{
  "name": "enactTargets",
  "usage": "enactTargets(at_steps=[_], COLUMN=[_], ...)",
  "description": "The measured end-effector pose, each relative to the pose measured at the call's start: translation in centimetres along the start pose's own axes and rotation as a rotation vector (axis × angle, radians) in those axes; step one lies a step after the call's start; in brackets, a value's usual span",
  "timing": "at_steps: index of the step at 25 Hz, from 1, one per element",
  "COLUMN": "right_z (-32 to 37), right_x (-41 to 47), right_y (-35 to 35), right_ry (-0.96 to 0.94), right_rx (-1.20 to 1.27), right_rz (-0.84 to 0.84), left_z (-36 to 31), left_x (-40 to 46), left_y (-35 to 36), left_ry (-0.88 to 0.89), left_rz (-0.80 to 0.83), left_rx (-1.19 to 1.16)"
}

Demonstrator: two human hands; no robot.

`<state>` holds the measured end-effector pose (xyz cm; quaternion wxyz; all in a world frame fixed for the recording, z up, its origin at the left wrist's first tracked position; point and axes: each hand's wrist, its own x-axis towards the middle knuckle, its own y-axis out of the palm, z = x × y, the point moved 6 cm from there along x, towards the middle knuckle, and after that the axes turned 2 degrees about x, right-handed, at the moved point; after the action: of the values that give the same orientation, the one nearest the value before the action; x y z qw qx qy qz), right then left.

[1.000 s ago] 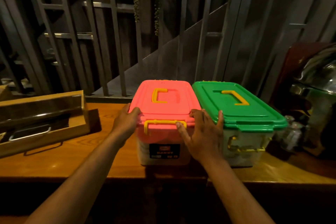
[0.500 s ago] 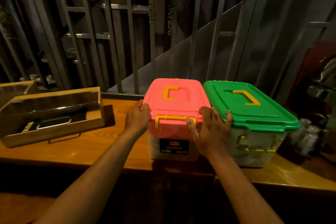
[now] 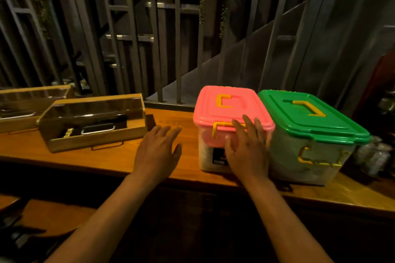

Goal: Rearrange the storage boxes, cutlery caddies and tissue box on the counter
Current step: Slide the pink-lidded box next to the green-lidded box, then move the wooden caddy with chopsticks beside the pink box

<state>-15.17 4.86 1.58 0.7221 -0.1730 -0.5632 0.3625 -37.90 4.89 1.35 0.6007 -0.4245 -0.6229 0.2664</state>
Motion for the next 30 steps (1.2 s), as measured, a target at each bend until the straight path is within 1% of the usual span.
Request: enactTargets(at_steps=[2, 4, 8, 10, 13, 15, 20, 22, 26, 28, 30], right_z=[4.5, 9.0, 16.8, 20.2, 24.8, 27.0, 30.8, 32.3, 36.0, 37.8, 39.1], right_x=[-1.1, -2.1, -3.6, -4.7, -5.5, -4.9, -2.1, -0.3, 3.7, 5.4, 6.2], right_y=[0.8, 2.4, 6.7, 9.4, 13.2, 15.5, 21.7, 24.5, 29.2, 31.2, 32.9], right_ry=[-0.036, -0.029, -0.024, -0.006, -0.005, -0.004, -0.076, -0.088, -0.173, -0.246, -0.284], right_rx=[0.006, 0.052, 0.133, 0.168, 0.208, 0.245, 0.332, 0.360, 0.404, 0.405, 0.376], right_rz=[0.012, 0.047, 0.091, 0.140, 0.256, 0.315, 0.348, 0.386, 0.466, 0.501, 0.518], left_z=[3.3, 7.4, 16.9, 21.4, 26.8, 29.8, 36.7, 38.9, 42.6, 44.6, 46.4], left_x=[-0.8, -2.0, -3.8, -5.1, -5.8, -5.0, -1.0, 1.2, 5.6, 7.2, 8.0], left_y=[-1.5, -2.6, -3.4, -3.6, -4.3, -4.3, -2.1, -1.6, -0.9, -0.4, 0.2], left_ry=[0.049, 0.072, -0.030, -0.071, -0.118, -0.164, -0.330, -0.365, -0.477, -0.567, -0.639], left_rz=[-0.037, -0.041, 0.023, 0.062, 0.070, 0.073, 0.129, 0.115, 0.118, 0.091, 0.061], left_rx=[0.044, 0.032, 0.047, 0.070, 0.093, 0.092, 0.049, 0.037, 0.027, -0.021, -0.148])
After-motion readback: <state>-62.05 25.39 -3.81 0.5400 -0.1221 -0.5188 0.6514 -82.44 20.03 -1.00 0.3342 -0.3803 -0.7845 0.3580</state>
